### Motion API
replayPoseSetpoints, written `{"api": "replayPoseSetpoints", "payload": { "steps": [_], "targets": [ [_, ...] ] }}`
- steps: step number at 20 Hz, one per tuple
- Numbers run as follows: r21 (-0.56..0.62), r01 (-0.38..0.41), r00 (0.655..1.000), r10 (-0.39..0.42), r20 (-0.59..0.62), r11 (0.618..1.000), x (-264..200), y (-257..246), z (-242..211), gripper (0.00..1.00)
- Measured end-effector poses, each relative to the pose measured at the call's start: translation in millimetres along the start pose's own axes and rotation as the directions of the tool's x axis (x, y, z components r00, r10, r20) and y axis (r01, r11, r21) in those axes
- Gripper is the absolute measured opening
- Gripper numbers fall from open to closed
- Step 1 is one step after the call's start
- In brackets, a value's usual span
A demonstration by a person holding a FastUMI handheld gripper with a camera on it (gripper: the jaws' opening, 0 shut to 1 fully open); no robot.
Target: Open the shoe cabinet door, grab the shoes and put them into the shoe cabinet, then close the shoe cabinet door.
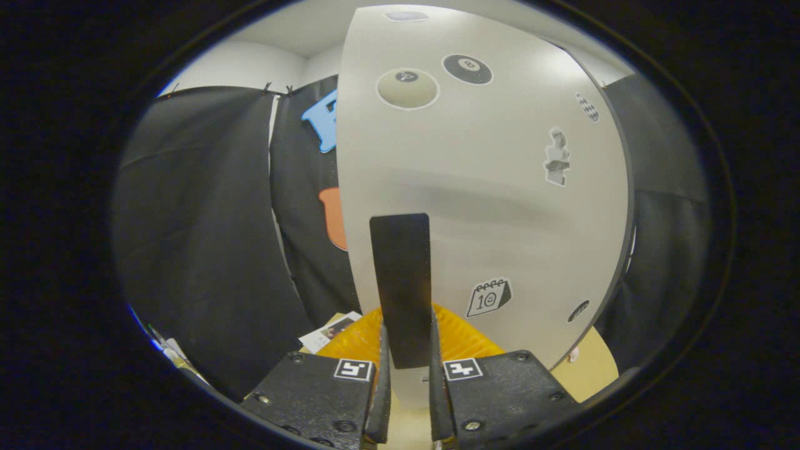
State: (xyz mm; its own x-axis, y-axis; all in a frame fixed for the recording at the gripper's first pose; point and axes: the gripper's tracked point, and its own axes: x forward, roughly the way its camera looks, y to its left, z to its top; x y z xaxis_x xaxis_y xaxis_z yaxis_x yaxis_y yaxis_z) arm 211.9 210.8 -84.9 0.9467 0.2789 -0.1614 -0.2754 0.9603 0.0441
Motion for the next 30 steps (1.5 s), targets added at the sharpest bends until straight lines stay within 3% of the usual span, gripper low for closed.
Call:
{"api": "replayPoseSetpoints", "payload": {
  "steps": [16, 23, 30],
  "targets": [
    [-0.005, -0.214, 0.977, 0.214, -0.025, 0.977, -65, -53, -12, 0.27],
    [-0.010, -0.212, 0.977, 0.212, -0.015, 0.977, -86, -84, -14, 0.25],
    [0.008, -0.141, 0.990, 0.141, 0.005, 0.990, -97, -116, -12, 0.19]
  ]
}}
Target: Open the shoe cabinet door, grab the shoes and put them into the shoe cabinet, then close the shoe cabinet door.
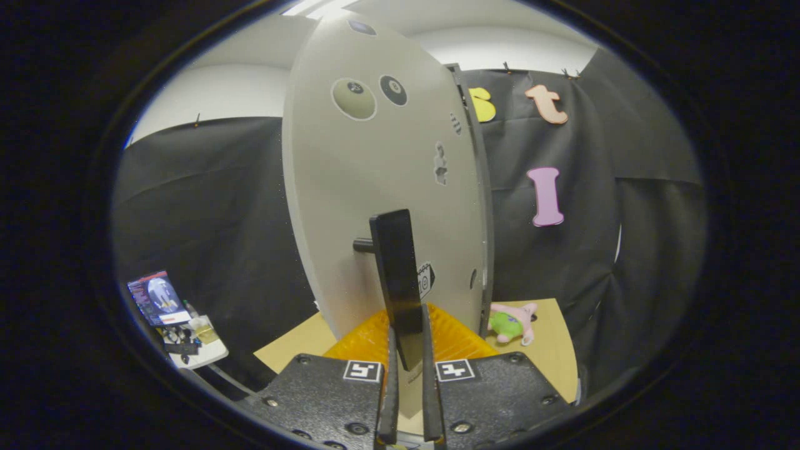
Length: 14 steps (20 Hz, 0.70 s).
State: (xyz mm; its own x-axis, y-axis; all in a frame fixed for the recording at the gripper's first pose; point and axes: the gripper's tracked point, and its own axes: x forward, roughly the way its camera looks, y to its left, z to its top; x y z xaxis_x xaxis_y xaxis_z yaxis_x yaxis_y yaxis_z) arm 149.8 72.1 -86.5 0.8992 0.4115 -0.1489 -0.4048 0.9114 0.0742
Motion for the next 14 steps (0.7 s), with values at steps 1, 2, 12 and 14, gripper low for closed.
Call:
{"api": "replayPoseSetpoints", "payload": {
  "steps": [1, 2, 12, 14],
  "targets": [
    [0.001, 0.011, 1.000, -0.011, 0.004, 1.000, -1, -5, 1, 0.18],
    [0.004, 0.023, 1.000, -0.023, 0.008, 1.000, -4, -9, 1, 0.17],
    [0.065, 0.128, 0.991, -0.130, 0.031, 0.990, -7, -37, 3, 0.04],
    [0.027, 0.155, 0.987, -0.156, 0.047, 0.988, -8, -49, 6, 0.04]
  ]
}}
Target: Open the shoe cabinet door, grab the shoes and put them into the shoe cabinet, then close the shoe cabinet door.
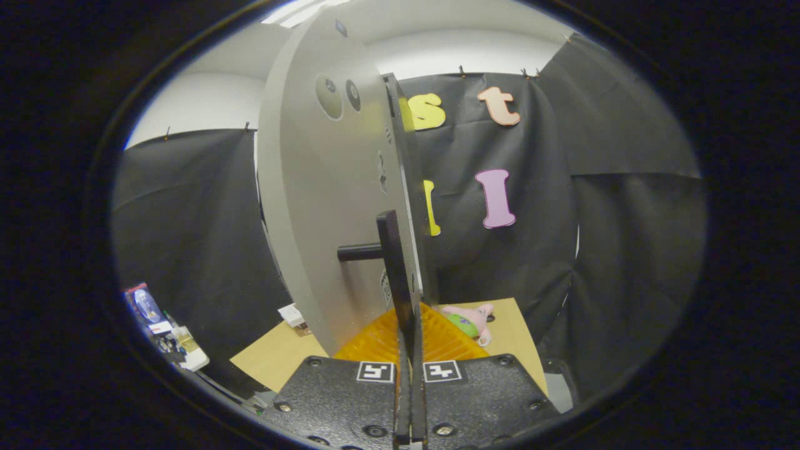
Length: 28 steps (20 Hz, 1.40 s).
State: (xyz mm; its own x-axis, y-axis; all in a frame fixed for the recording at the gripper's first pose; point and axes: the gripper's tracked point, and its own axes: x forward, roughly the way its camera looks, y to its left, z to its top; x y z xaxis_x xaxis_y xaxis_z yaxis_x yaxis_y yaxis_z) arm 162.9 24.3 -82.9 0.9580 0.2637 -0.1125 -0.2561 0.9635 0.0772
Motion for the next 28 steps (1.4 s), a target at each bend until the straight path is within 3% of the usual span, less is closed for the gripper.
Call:
{"api": "replayPoseSetpoints", "payload": {
  "steps": [9, 12, 16, 17, 23, 28],
  "targets": [
    [0.016, 0.062, 0.998, -0.062, -0.010, 0.998, -7, -6, -2, 0.08],
    [0.035, 0.119, 0.993, -0.119, -0.006, 0.992, -19, -13, -6, 0.39],
    [0.031, 0.275, 0.961, -0.276, 0.025, 0.961, -38, -31, -5, 0.82],
    [0.020, 0.315, 0.948, -0.315, 0.038, 0.949, -43, -34, -4, 0.87],
    [-0.088, 0.439, 0.896, -0.427, 0.125, 0.894, -61, -33, -7, 0.99],
    [-0.100, 0.343, 0.939, -0.341, 0.042, 0.934, -53, 6, -42, 0.99]
  ]
}}
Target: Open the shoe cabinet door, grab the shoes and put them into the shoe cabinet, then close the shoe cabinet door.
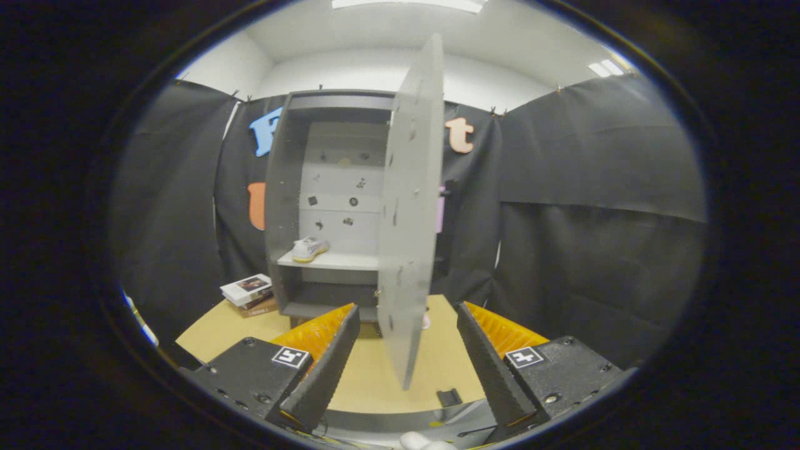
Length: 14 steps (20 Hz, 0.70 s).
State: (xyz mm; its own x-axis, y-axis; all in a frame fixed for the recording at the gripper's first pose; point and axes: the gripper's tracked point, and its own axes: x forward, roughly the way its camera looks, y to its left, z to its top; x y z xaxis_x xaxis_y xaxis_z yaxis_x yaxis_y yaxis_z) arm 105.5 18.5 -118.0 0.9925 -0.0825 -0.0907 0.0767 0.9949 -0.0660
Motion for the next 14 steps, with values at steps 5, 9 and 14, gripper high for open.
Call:
{"api": "replayPoseSetpoints", "payload": {
  "steps": [5, 9, 14],
  "targets": [
    [-0.011, -0.119, 0.984, 0.117, -0.136, 0.993, -6, 38, -44, 0.99],
    [0.020, -0.230, 0.935, 0.227, -0.274, 0.973, -18, 62, -80, 0.99],
    [0.060, -0.300, 0.860, 0.297, -0.416, 0.952, -25, 84, -116, 0.99]
  ]
}}
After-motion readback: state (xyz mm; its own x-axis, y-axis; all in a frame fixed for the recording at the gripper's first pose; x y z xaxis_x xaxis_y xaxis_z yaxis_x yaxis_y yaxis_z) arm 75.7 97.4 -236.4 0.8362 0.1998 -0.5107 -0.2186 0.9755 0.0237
